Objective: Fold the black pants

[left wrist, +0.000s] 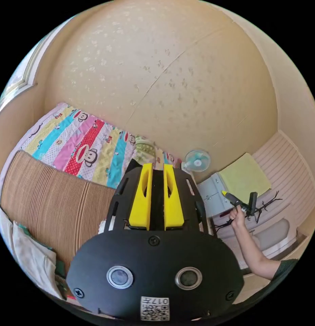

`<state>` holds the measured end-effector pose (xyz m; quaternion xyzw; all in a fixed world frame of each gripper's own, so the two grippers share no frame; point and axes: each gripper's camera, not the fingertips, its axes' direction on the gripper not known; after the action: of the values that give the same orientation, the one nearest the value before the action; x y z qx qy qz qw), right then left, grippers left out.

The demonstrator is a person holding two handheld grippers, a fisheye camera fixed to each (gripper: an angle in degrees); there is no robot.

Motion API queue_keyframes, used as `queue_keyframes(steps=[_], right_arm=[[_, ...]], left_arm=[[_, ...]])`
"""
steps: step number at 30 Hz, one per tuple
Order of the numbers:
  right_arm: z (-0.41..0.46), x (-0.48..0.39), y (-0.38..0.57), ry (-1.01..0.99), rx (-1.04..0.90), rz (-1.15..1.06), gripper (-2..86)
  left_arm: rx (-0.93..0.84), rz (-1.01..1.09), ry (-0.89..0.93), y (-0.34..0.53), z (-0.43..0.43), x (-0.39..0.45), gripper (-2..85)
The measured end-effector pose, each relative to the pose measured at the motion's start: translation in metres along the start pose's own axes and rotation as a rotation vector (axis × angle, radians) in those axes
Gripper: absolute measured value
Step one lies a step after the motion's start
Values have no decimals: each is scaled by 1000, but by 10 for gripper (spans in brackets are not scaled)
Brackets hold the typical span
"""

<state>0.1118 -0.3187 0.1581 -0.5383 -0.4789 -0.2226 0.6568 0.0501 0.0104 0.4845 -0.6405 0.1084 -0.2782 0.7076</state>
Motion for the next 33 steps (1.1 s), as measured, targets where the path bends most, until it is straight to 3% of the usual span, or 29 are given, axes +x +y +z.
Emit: queue_keyframes(steps=[4, 9, 15, 19, 21, 23, 25, 27, 28, 29, 31, 32, 33], right_arm=[[87, 57, 75, -152, -337, 100, 32], [159, 109, 179, -228, -657, 340, 72], [186, 133, 217, -265, -744, 553, 96], [173, 144, 205, -257, -696, 646, 74], [158, 153, 190, -386, -654, 684, 54], [146, 158, 179, -633, -617, 693, 43], [133, 161, 171, -939, -547, 735, 38], [104, 165, 163, -1286, -308, 790, 34], [96, 167, 163, -1337, -233, 807, 33], [82, 174, 165, -1355, -129, 850, 31], [73, 182, 171, -1154, -238, 913, 28], [68, 188, 175, -931, -372, 923, 26], [64, 194, 180, -714, -512, 909, 23]], left_arm=[[-465, -79, -86, 132, 86, -82, 73], [-776, -333, -30, 267, 130, -138, 85], [-981, -427, -12, 317, 171, -141, 109], [-1020, -435, -122, 276, 184, -142, 81], [-1121, -403, -126, 251, 193, -146, 47], [-1208, -378, 71, 229, 202, -147, 17], [-1249, -436, 478, 203, 203, -152, 6], [-1210, -485, 747, 187, 193, -157, 1], [-1143, -510, 874, 178, 182, -162, -1], [-1120, -518, 892, 175, 178, -165, -2], [-1067, -508, 720, 172, 162, -183, -5], [-1054, -516, 664, 173, 159, -187, -5], [-1042, -523, 485, 177, 152, -195, -5]])
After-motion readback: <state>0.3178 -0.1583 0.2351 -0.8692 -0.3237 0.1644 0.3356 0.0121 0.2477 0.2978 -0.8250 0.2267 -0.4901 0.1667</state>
